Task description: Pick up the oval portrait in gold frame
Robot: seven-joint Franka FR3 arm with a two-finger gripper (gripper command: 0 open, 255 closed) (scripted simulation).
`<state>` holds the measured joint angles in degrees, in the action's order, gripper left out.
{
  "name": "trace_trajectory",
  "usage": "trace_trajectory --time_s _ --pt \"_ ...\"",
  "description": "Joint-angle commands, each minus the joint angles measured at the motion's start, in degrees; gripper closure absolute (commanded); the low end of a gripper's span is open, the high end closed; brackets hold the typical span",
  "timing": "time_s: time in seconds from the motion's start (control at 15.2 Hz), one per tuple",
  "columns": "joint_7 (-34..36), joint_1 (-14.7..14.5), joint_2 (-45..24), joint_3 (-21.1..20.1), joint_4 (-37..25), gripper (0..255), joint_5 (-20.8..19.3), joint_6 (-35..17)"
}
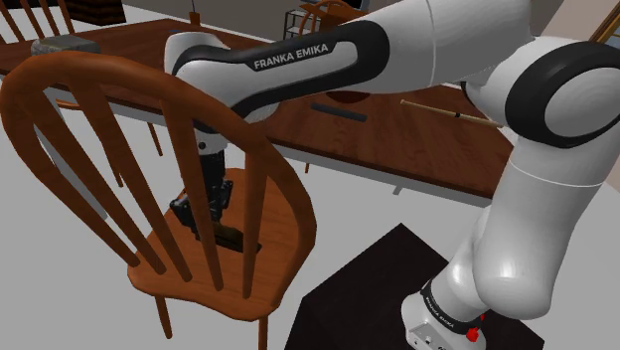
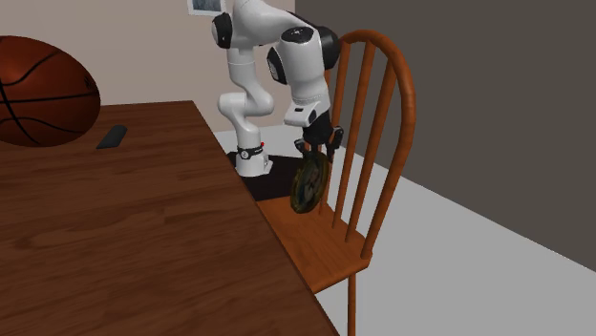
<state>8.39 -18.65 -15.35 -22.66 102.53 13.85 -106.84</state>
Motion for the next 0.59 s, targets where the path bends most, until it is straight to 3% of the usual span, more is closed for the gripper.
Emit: trace_trajectory --time_s 0.0,0.53 --pt "0.17 0.11 0.71 -0.16 -0.7 255 0.15 3.19" --pt "1.1 0.44 1.93 -0.4 -3.85 255 0.34 7.41"
